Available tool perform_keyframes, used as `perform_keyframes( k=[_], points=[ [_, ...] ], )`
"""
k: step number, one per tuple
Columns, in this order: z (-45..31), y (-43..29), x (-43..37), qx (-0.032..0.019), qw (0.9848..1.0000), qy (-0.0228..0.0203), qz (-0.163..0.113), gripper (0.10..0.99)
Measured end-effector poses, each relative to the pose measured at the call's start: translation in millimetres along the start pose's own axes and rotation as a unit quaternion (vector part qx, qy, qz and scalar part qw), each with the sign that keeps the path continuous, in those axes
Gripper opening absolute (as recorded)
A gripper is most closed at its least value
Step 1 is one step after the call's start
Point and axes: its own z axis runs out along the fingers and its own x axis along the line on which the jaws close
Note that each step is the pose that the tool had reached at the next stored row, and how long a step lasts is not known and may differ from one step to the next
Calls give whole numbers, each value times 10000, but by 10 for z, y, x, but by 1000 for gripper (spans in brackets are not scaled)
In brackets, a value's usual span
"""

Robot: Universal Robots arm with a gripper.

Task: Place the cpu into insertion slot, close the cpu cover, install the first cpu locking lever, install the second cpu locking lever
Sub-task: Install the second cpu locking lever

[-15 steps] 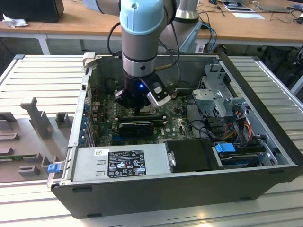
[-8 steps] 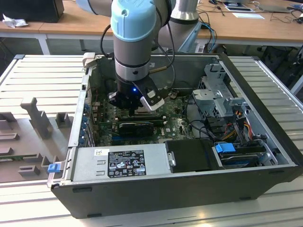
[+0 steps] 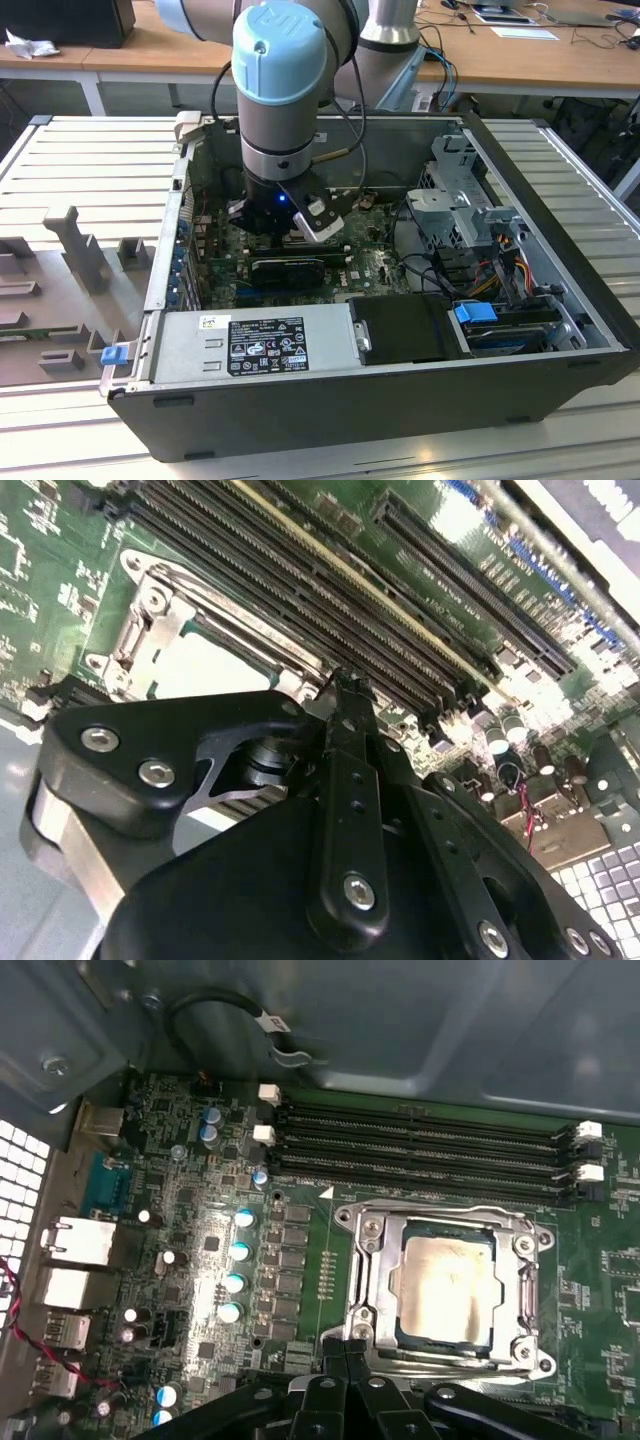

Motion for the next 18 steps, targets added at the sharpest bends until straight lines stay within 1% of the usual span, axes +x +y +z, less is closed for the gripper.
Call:
perform_keyframes(
  k=[2, 9, 12, 13, 15, 17, 18],
  points=[
    [16, -5, 2, -28, 10000, -3, -1, 106],
    [51, -14, 3, -79, 10000, -9, -2, 106],
    [79, -19, 11, -138, 9999, -16, -3, 106],
    [79, -19, 13, -140, 9999, -16, -2, 106],
    [63, -16, 14, -143, 9999, -16, -2, 106],
    [-36, 7, 11, -147, 9999, -17, -2, 106],
    [-65, 14, 10, -147, 9999, -17, -2, 106]
  ],
)
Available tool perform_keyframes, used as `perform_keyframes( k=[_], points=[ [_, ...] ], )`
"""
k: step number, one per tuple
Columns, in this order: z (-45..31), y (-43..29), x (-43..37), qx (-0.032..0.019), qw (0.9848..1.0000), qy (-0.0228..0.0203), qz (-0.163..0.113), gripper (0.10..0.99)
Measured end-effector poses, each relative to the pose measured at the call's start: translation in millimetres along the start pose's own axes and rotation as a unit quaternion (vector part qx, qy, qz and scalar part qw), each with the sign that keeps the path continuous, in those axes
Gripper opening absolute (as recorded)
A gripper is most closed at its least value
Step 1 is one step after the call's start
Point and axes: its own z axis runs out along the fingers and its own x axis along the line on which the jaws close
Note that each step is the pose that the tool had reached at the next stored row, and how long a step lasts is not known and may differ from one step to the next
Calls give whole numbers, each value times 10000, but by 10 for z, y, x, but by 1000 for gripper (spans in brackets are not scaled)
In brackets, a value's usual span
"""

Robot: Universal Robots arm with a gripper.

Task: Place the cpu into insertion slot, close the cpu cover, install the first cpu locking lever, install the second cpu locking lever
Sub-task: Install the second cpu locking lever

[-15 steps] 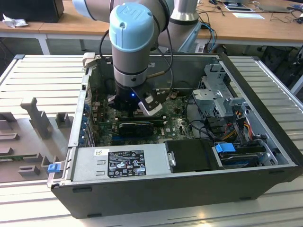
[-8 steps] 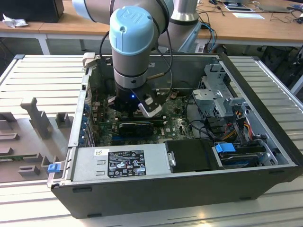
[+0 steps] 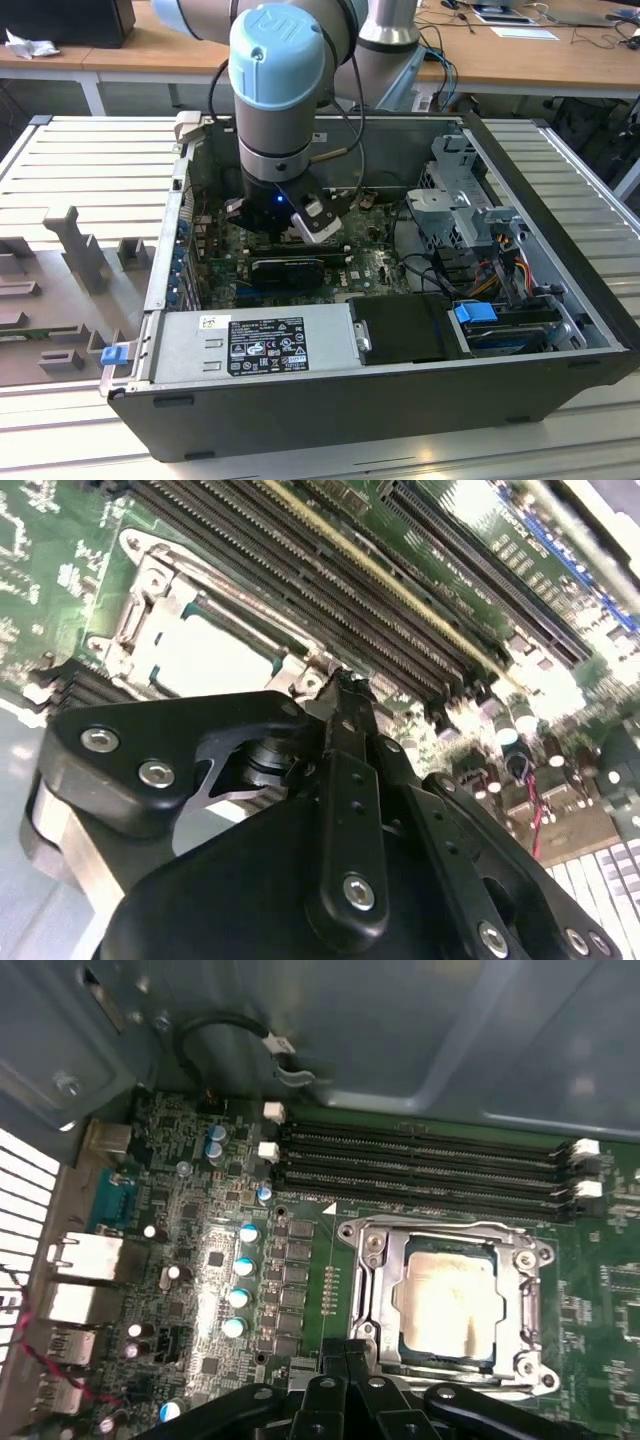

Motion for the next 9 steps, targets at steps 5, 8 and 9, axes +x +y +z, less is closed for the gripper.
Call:
perform_keyframes(
  k=[5, 8, 9],
  points=[
    [-143, 37, -4, 0, 10000, 0, 0, 106],
    [-224, 59, -6, 0, 10000, 0, 0, 106],
    [-225, 59, -6, -2, 10000, -1, -1, 106]
  ],
)
